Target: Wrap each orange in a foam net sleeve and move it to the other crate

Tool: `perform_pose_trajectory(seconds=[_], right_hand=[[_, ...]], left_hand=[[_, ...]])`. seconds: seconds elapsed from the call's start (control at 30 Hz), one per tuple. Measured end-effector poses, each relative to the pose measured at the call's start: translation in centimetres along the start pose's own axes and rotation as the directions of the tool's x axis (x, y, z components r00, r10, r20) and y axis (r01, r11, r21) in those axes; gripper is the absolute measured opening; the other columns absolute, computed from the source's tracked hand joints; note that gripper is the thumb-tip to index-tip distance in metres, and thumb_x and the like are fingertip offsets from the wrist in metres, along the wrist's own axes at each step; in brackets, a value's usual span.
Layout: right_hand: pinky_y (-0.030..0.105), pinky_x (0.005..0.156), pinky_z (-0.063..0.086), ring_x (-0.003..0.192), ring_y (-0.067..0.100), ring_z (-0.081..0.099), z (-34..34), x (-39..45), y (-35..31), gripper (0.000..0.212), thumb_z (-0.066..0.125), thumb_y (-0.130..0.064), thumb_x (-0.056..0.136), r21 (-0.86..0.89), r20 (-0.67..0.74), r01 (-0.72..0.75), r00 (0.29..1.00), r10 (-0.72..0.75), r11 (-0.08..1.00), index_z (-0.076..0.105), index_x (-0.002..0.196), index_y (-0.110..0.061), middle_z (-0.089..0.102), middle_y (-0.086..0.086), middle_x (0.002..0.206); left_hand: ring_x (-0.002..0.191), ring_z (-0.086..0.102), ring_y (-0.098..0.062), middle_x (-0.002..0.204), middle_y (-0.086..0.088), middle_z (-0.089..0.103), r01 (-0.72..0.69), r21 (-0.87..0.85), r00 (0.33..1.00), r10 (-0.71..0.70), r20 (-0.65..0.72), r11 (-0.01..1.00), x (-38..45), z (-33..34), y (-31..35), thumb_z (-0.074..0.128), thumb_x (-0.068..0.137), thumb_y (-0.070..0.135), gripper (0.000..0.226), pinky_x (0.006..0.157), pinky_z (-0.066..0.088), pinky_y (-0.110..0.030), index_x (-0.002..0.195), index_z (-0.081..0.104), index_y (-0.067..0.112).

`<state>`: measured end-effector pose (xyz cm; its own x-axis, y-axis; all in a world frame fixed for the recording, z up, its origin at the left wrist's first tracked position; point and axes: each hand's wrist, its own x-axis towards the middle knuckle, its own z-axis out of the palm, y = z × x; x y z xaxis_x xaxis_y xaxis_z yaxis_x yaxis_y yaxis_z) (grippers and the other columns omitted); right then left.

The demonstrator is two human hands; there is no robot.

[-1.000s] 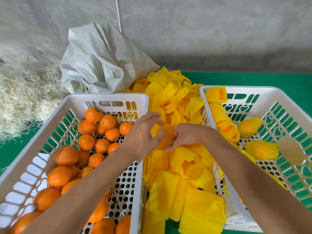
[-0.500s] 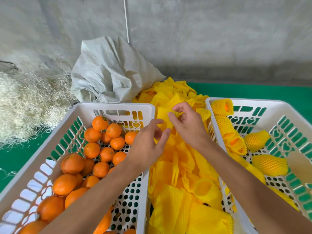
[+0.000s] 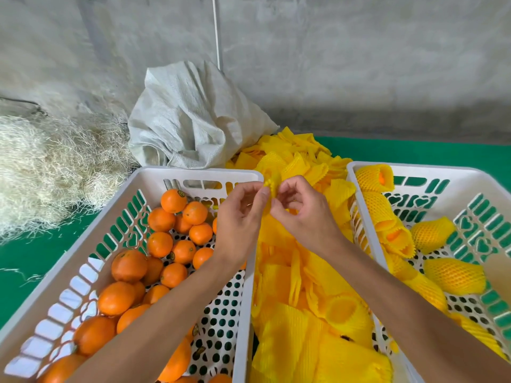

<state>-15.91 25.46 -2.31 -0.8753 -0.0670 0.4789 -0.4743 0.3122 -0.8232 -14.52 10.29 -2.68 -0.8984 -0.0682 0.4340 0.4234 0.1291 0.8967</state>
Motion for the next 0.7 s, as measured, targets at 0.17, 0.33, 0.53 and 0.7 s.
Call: perform_pose_trajectory(seconds=[0.17,0.33,0.53,0.7], right_hand=[[0.022,0.075,0.058,0.086,0.005,0.067,0.4,0.0,0.2,0.023,0.073,-0.020,0.089,-0.093,-0.064,0.037,0.997,-0.043,0.995,0.060,0.108,-0.019,0.067,-0.018,0.094],[0.016,0.061,0.050,0.074,0.003,0.065,0.2,0.2,0.8,0.012,0.065,-0.024,0.094,-0.176,-0.136,0.014,0.990,-0.039,0.984,0.056,0.102,-0.024,0.065,-0.013,0.082],[0.033,0.060,0.055,0.069,0.016,0.067,-1.4,1.1,2.4,0.011,0.068,-0.018,0.091,-0.213,-0.173,-0.073,0.984,0.036,0.974,0.062,0.101,-0.014,0.067,0.003,0.080],[0.013,0.054,0.041,0.063,-0.002,0.055,-1.8,1.1,3.4,0.011,0.070,-0.019,0.090,-0.328,-0.177,-0.091,0.984,0.033,0.940,0.062,0.096,-0.014,0.058,-0.012,0.073]], left_hand=[[0.111,0.071,-0.019,0.115,-0.001,0.074,-0.003,0.021,0.999,0.002,0.039,1.000,0.0,0.0,-0.5,0.066,0.103,0.012,0.020,0.095,0.059,-0.038,0.122,0.071,0.013],[0.103,0.075,-0.020,0.107,-0.003,0.078,0.015,-0.008,1.000,-0.015,-0.027,1.000,0.5,-0.5,-0.4,0.066,0.102,0.008,0.017,0.092,0.061,-0.042,0.116,0.075,0.012],[0.092,0.074,-0.018,0.100,-0.001,0.077,0.146,0.054,0.977,-0.136,-0.161,0.988,2.2,-2.3,-1.4,0.067,0.101,0.008,0.014,0.079,0.063,-0.031,0.113,0.074,0.010],[0.085,0.071,-0.008,0.106,0.007,0.073,0.180,0.347,0.969,-0.226,0.097,0.920,2.5,-3.6,-2.9,0.050,0.109,0.041,0.034,0.070,0.055,-0.024,0.112,0.072,0.014]])
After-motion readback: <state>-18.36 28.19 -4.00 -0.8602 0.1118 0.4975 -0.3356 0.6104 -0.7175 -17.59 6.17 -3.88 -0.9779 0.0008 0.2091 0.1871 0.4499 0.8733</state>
